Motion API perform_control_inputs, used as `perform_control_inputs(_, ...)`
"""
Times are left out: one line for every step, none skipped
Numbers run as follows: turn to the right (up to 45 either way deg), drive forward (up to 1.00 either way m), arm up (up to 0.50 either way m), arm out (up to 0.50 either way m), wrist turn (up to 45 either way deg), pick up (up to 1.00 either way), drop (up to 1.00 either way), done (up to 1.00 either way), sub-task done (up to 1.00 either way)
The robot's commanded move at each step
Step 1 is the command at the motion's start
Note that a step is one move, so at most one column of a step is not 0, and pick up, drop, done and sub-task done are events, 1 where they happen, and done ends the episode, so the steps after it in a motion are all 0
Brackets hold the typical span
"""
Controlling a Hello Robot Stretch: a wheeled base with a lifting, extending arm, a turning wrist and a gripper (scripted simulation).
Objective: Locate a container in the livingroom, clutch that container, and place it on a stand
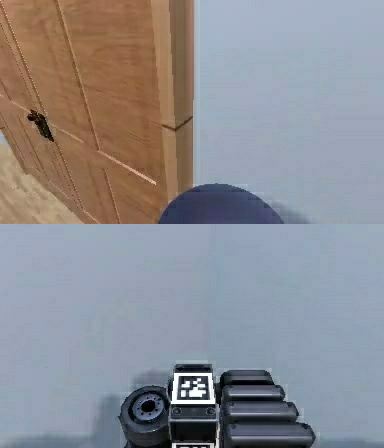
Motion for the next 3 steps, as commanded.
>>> perform_control_inputs(-45.0, 0.0, 0.0, 0.0, 0.0, 0.0, 0.0, 0.0, 0.0)
perform_control_inputs(-9.0, 0.0, 0.0, 0.0, 0.0, 0.0, 0.0, 0.0, 0.0)
perform_control_inputs(-3.0, 0.0, 0.0, 0.0, 0.0, 0.0, 0.0, 0.0, 0.0)
